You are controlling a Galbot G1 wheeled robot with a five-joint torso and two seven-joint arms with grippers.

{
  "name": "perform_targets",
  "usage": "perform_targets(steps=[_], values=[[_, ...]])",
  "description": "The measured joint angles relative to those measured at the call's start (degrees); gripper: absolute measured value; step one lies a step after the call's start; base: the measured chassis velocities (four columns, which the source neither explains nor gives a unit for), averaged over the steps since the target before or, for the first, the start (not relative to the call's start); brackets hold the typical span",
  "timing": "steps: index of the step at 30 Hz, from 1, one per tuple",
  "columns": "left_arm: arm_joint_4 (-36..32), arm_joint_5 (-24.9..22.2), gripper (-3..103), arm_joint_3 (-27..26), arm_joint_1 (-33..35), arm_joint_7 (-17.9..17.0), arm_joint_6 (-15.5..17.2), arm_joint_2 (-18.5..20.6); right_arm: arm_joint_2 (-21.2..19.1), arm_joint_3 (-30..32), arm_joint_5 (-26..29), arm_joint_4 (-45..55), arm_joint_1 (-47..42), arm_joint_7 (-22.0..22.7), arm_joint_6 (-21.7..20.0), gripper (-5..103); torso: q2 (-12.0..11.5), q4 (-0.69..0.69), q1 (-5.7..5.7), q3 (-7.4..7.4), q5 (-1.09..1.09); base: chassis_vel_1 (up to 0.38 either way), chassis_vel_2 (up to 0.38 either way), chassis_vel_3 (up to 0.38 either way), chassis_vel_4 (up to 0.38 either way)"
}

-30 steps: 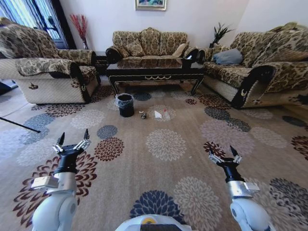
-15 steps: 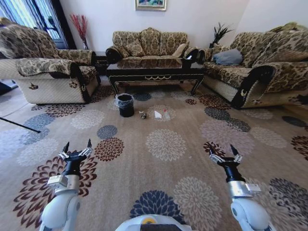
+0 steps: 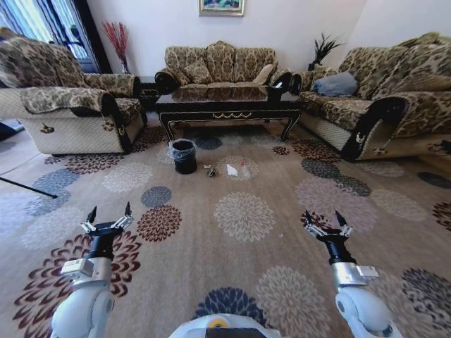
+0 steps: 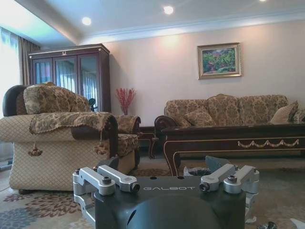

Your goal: Move to the front of the table and pick up the trash from the floor, then place it into the trash bin.

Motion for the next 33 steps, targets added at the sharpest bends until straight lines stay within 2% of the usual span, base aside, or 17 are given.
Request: perform_targets(steps=[12,22,33], values=[[0.2,0.3,100,0.5,0.2,0.1,-0.8,-0.5,1.3,0.4,-0.7,0.3,-0.8,-0.1,0.6,100,0.0,0.0,0.01,0.04,0.0,-0.193,0.188,0.2,-0.192],[0.2,-0.8,100,2.1,0.6,0.2,-0.5,-1.3,4.3,-0.6,-2.7,0.3,-1.3,-0.6,1.2,100,0.1,0.0,0.01,0.06,0.0,-0.202,0.19,0.189,-0.198],[-0.1,-1.1,100,1.8,0.6,0.3,-0.4,-1.0,4.2,-0.4,-2.6,0.0,-1.0,-0.7,1.5,100,0.1,0.0,0.02,0.08,-0.01,-0.226,0.227,0.223,-0.236]])
